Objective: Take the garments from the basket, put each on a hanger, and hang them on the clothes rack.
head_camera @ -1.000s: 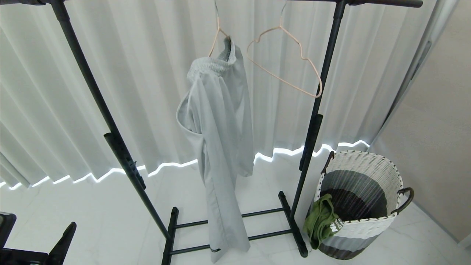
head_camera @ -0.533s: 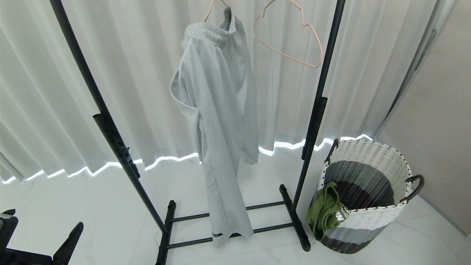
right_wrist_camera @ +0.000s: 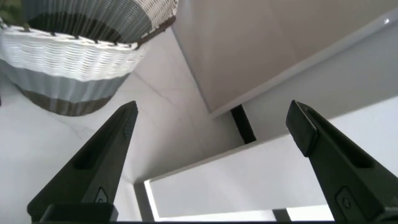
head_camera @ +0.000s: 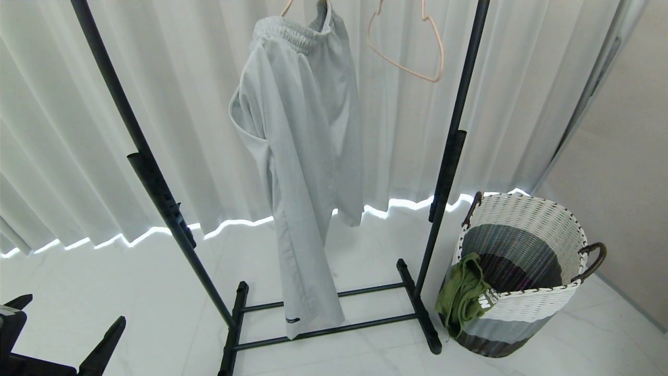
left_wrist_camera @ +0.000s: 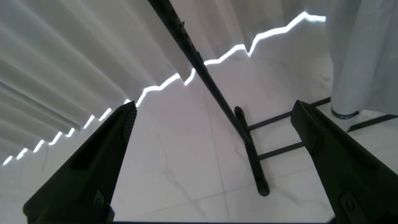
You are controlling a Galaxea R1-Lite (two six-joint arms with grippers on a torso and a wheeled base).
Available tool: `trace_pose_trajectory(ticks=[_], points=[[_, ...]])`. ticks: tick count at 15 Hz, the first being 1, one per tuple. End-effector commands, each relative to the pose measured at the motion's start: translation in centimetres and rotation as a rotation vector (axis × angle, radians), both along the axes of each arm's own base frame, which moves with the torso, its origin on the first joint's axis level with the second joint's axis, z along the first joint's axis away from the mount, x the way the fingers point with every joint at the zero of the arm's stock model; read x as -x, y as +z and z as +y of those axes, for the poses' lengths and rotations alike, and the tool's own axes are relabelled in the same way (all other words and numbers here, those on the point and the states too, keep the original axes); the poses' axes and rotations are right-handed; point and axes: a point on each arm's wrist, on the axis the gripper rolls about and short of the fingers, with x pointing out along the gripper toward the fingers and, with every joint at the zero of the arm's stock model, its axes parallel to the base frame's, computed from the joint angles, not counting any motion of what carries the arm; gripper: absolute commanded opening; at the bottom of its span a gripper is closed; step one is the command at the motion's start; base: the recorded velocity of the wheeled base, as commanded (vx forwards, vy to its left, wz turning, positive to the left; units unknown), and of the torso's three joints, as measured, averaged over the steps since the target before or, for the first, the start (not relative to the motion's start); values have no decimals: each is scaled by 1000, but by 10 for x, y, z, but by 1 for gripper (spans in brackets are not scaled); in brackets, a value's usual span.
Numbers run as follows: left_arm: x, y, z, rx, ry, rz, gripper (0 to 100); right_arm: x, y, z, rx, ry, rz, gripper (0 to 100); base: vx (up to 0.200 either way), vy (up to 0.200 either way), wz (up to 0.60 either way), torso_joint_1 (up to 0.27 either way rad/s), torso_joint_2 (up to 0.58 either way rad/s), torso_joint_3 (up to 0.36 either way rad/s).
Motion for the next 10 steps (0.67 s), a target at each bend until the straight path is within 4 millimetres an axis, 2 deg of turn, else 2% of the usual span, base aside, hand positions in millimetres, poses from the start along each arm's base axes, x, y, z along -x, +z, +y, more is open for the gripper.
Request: trace_pose_trajectory(ticks=[1,3,5,10], points=[[0,-1,-1,4,-16,10,100,5,-13,-2,0,-30,10,100,200,0,0,2,2,2],[0,-1,-2,6,-26,10,100,11,-34,-5,19,-44,40,100,200,0,0,-5,2,5],[0,0,-2,6,-24,5,100,20,-47,-8,16,-48,18,100,200,0,0,5,0,10],[-2,-1,-2,2,-28,16,100,28,-53,-11,21,-63,28,100,200,0,0,4,7,1]])
